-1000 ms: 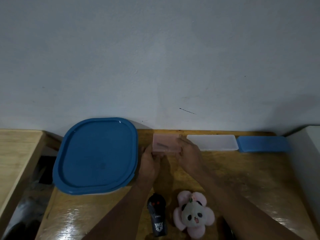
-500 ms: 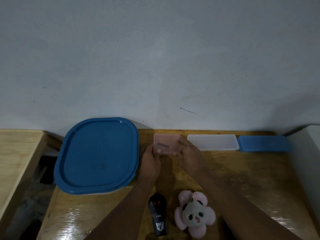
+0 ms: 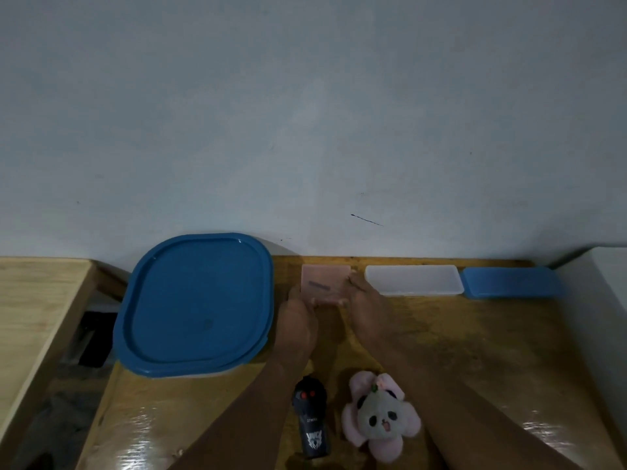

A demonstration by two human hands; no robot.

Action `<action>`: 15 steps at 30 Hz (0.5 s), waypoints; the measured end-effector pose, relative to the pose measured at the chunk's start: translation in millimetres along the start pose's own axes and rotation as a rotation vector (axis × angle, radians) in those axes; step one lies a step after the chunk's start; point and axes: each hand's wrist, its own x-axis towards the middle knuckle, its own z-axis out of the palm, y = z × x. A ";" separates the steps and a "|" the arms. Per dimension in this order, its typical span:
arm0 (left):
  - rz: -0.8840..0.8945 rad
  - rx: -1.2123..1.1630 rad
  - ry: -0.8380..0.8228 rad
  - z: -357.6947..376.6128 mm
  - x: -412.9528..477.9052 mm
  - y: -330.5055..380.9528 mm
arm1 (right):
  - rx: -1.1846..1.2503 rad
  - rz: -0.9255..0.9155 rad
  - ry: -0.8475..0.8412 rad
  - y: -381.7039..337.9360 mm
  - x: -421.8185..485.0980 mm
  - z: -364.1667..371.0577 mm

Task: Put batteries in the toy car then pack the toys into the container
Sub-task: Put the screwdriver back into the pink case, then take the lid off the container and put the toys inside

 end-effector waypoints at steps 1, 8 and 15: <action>0.011 -0.017 0.014 1.3 -2.3 -3.7 | -0.015 -0.014 0.007 1.0 -0.3 1.8; 0.077 0.152 -0.018 -16.2 -43.8 0.0 | 0.055 0.063 0.020 -39.9 -29.9 -27.0; 0.390 0.100 0.038 -71.4 -63.2 6.3 | 0.205 0.168 0.148 -91.5 -48.6 -44.0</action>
